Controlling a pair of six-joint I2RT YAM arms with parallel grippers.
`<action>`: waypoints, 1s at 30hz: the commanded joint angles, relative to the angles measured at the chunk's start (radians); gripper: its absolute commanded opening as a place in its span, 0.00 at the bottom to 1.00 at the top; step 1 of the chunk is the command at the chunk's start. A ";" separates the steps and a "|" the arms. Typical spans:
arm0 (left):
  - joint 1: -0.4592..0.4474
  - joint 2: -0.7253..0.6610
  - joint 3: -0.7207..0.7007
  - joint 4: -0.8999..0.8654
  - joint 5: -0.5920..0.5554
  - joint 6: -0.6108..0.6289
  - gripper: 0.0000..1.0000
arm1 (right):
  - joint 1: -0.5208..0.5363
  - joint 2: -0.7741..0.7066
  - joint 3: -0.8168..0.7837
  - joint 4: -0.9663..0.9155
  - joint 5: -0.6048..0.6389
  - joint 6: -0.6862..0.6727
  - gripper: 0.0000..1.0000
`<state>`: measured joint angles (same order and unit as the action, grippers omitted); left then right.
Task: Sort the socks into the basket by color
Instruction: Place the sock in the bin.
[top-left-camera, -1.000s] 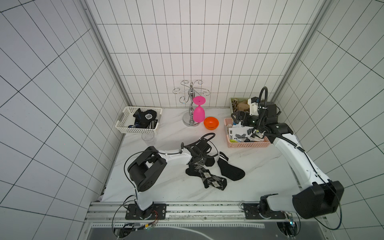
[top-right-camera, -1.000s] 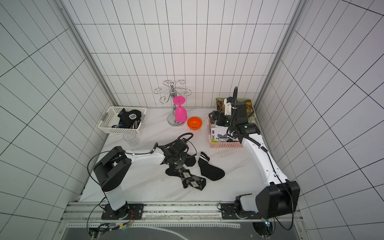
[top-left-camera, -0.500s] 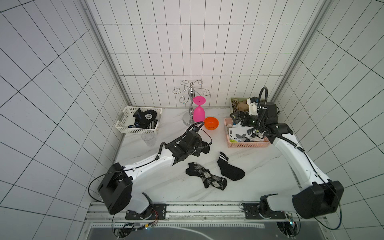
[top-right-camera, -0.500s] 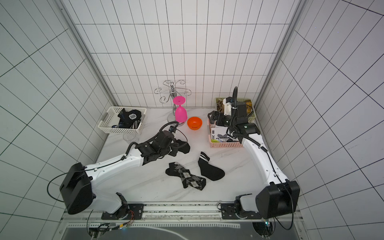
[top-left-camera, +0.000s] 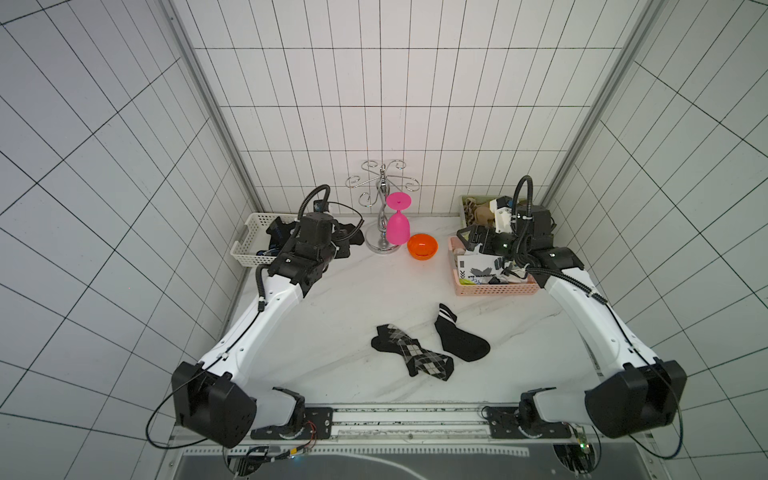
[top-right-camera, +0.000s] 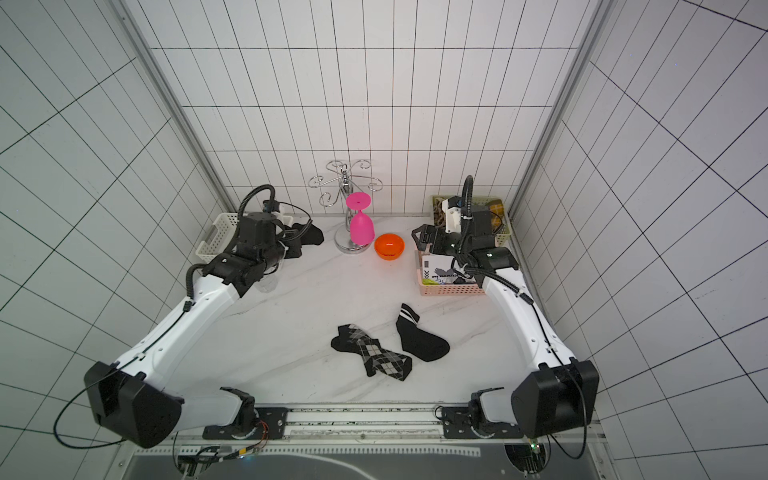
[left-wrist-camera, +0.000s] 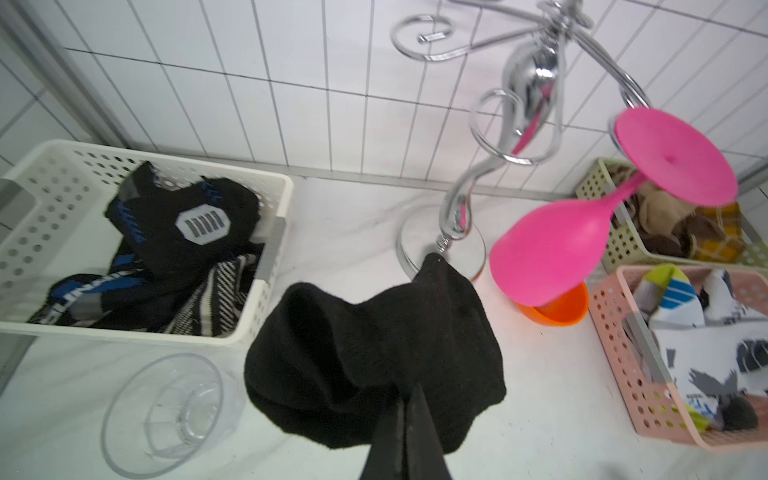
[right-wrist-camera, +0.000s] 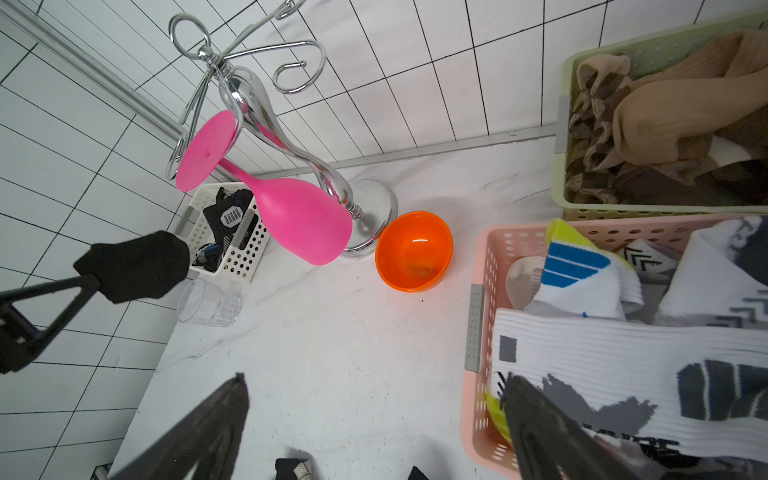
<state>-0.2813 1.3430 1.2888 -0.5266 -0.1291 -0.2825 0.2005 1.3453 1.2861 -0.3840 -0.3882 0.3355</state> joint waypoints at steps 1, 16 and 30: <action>0.098 0.071 0.045 0.027 0.013 0.050 0.00 | 0.014 -0.019 -0.059 0.014 -0.040 -0.005 0.97; 0.411 0.433 0.201 0.133 -0.049 0.106 0.00 | 0.024 0.019 -0.070 0.011 -0.064 -0.024 0.99; 0.481 0.618 0.266 0.123 -0.001 0.106 0.36 | 0.024 0.116 -0.039 0.007 -0.083 -0.032 0.99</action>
<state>0.2039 1.9671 1.5311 -0.4160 -0.1570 -0.1802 0.2123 1.4494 1.2694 -0.3771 -0.4561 0.3264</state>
